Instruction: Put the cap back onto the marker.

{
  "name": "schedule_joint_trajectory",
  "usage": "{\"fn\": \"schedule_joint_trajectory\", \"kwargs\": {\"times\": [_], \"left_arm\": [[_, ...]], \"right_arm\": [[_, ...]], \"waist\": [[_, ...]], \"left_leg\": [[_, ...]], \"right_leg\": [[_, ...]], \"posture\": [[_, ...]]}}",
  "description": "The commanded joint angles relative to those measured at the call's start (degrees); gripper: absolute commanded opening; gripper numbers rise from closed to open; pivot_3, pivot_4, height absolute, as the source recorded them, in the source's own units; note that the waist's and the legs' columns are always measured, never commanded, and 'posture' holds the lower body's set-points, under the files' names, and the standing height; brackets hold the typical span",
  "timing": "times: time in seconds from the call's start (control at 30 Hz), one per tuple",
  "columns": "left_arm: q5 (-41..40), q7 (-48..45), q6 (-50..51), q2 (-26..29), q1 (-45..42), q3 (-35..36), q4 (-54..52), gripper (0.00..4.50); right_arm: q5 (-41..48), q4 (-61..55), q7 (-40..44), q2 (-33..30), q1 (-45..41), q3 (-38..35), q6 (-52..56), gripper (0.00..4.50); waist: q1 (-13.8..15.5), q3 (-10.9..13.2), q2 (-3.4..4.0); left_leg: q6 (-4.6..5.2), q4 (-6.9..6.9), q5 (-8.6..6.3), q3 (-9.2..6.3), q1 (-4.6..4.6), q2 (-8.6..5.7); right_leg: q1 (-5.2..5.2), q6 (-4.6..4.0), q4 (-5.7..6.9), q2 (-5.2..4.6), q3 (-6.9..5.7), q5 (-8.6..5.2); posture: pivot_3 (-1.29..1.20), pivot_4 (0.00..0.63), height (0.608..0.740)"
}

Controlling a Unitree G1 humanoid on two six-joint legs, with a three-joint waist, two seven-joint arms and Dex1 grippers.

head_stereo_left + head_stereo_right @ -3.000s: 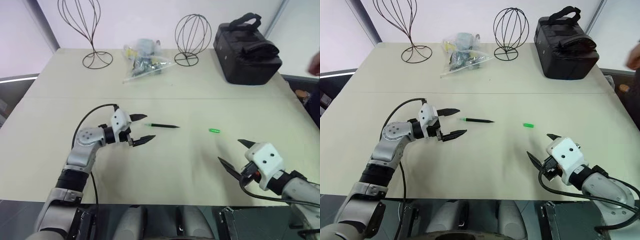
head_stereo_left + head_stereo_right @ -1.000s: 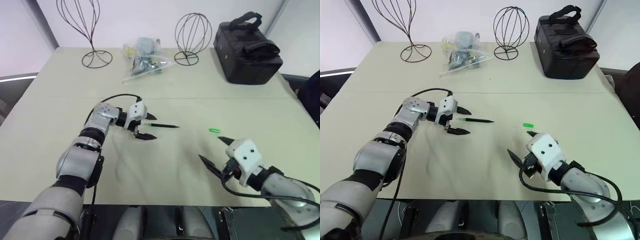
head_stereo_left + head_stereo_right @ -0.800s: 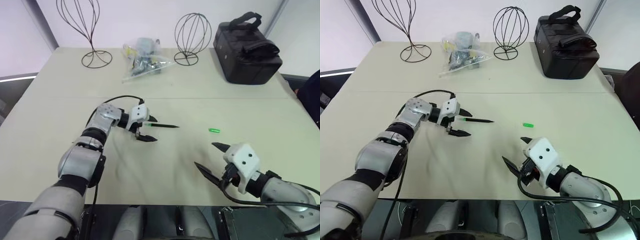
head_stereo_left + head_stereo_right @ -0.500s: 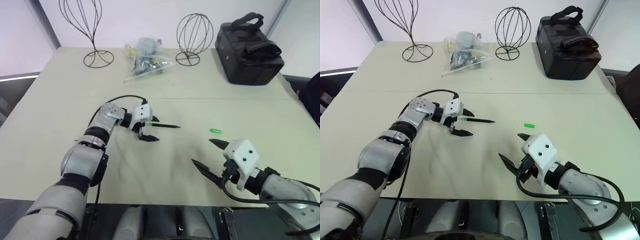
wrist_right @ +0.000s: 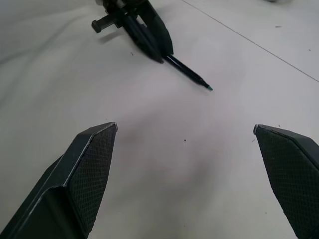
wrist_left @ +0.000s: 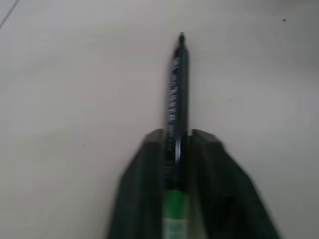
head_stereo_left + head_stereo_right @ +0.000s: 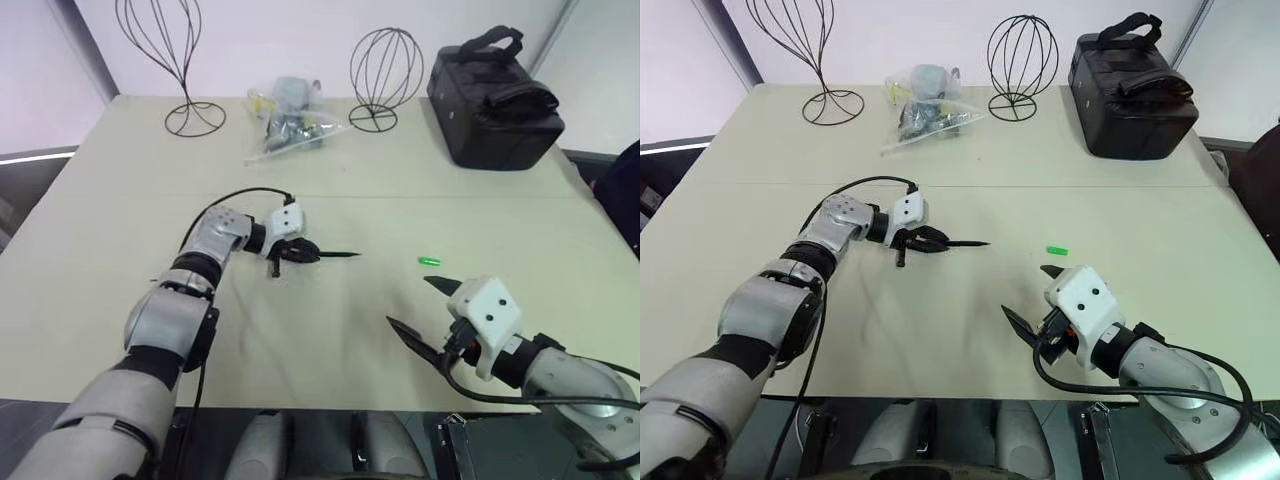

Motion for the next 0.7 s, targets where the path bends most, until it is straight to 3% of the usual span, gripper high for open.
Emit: {"fn": "schedule_joint_trajectory", "kwargs": {"times": [0.03, 0.33, 0.7], "left_arm": [[1.3, -0.1, 0.5, 0.3, 0.4, -0.3, 0.7, 0.07], [2.0, -0.4, -1.9, 0.6, 0.5, -0.8, 0.5, 0.07], [4.3, 3.1, -19.0, 2.3, 2.1, -2.3, -0.5, 0.07]], "right_arm": [[0.9, -2.1, -1.2, -0.9, -0.2, -0.1, -1.2, 4.50], [1.0, -2.1, -1.2, -2.2, -0.1, -1.5, -0.7, 4.50], [-2.6, 2.9, 4.8, -5.8, 0.2, -4.5, -4.4, 4.50]], "waist": [[0.0, 0.0, -0.01], [0.0, 0.0, -0.01], [0.1, 0.0, -0.02]], "left_leg": [[0.00, 0.00, 0.00, 0.00, 0.00, 0.00], [0.00, 0.00, 0.00, 0.00, 0.00, 0.00], [0.00, 0.00, 0.00, 0.01, 0.00, 0.01]], "right_leg": [[0.00, 0.00, 0.00, 0.00, 0.00, 0.00], [0.00, 0.00, 0.00, 0.00, 0.00, 0.00], [0.00, 0.00, 0.00, 0.00, 0.01, 0.00]], "posture": [[0.00, 0.150, 0.740], [0.00, 0.150, 0.740], [0.00, 0.150, 0.740]]}}
